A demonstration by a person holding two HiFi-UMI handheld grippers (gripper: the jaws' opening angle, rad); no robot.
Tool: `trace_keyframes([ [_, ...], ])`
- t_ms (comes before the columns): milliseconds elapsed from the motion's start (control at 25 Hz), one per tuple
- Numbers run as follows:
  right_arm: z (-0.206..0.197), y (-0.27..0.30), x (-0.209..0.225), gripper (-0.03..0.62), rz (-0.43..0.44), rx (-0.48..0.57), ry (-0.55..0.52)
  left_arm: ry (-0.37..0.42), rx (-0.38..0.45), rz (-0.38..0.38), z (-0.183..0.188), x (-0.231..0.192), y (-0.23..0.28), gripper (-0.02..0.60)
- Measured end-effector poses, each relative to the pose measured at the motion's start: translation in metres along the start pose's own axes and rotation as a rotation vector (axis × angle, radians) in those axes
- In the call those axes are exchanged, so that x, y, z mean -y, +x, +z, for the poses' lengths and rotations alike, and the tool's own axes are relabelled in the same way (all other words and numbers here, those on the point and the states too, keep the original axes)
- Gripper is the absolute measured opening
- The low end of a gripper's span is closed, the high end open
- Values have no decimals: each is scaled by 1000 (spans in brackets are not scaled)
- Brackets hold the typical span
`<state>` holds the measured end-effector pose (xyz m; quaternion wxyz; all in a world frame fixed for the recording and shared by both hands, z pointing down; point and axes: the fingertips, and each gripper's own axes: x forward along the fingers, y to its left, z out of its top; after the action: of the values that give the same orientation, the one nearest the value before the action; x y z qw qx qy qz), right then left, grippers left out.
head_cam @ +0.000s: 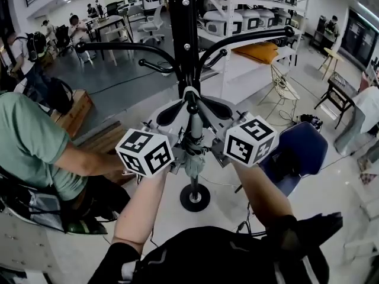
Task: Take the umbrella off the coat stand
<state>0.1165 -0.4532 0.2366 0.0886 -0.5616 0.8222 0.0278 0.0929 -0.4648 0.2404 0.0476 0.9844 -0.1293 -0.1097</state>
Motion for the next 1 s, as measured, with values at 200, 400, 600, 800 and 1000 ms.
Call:
trace_keyframes([
  [200, -4, -2, -6, 8, 31, -2, -5, 23, 14, -3, -3, 4, -2, 11],
  [400, -4, -3, -8, 8, 65, 11, -26, 34, 48, -2, -3, 4, -3, 11],
  [600, -6, -5, -14, 8, 94, 17, -31, 63, 72, 26, -6, 6, -9, 12],
  [800, -10, -13, -19, 9, 125, 13, -90, 159, 79, 54, -8, 15, -13, 14],
  [1000, -14, -21, -19, 9, 124, -16, -89, 168, 98, 89, -5, 17, -18, 23],
])
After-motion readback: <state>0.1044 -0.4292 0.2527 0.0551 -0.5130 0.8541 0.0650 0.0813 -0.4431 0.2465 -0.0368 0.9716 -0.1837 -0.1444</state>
